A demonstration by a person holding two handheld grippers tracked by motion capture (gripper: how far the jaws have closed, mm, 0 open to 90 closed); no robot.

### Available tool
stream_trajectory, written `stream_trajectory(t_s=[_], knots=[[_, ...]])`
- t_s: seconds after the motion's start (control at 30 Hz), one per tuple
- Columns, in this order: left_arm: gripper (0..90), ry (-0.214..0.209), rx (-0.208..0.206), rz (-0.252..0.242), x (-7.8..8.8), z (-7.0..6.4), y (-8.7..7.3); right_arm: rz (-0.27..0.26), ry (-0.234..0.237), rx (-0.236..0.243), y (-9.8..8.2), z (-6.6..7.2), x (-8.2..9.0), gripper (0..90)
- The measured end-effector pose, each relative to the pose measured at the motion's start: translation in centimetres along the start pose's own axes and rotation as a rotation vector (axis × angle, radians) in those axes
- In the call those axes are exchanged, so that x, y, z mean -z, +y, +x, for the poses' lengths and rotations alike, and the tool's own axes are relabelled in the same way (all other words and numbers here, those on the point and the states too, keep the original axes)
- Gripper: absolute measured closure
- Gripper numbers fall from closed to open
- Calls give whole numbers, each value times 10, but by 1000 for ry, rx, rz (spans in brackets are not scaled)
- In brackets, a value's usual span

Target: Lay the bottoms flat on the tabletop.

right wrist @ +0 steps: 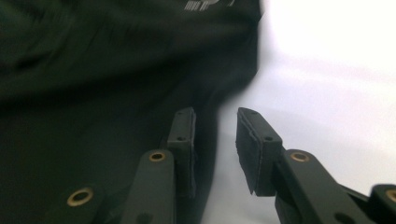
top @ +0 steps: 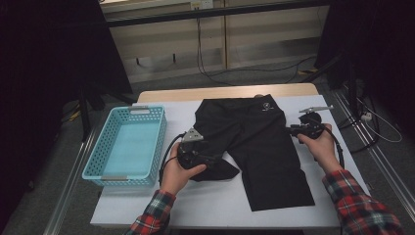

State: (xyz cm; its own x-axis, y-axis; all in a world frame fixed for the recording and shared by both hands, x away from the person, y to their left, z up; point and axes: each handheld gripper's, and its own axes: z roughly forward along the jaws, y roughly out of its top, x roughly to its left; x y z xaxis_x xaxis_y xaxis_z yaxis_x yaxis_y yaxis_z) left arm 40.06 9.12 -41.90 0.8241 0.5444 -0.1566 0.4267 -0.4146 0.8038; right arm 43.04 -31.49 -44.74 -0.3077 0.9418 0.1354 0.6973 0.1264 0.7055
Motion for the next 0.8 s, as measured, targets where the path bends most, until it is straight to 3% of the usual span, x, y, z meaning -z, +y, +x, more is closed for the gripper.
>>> stream_trajectory(t_s=[0.1,0.17,0.2,0.27,0.33,0.43,0.5,0.57,0.63,0.8], knots=[[215,-2,-5,6,-1,-1,0,45,31,-2,-11,5,2,747],[215,-4,-5,0,-1,-2,1,25,15,20,-16,7,3,791],[215,-4,-7,1,-1,-2,0,30,21,32,-16,6,4,900],[214,-9,-5,1,-2,-3,0,36,45,26,-16,5,4,900],[214,-11,-11,8,-2,-3,-2,4,1,29,-15,1,4,900],[214,-19,-9,14,-3,-4,-3,-61,-9,-10,-15,-6,0,900],[214,-25,-11,20,-5,-5,-4,-40,4,-20,-16,-4,-3,790],[214,-31,-12,19,-5,-5,-5,-27,-8,12,-15,2,-1,733],[214,-35,-8,17,-4,-6,-6,-33,-7,8,-14,6,5,633],[212,-43,-15,22,-2,-6,-7,-36,-5,11,-22,14,21,549]])
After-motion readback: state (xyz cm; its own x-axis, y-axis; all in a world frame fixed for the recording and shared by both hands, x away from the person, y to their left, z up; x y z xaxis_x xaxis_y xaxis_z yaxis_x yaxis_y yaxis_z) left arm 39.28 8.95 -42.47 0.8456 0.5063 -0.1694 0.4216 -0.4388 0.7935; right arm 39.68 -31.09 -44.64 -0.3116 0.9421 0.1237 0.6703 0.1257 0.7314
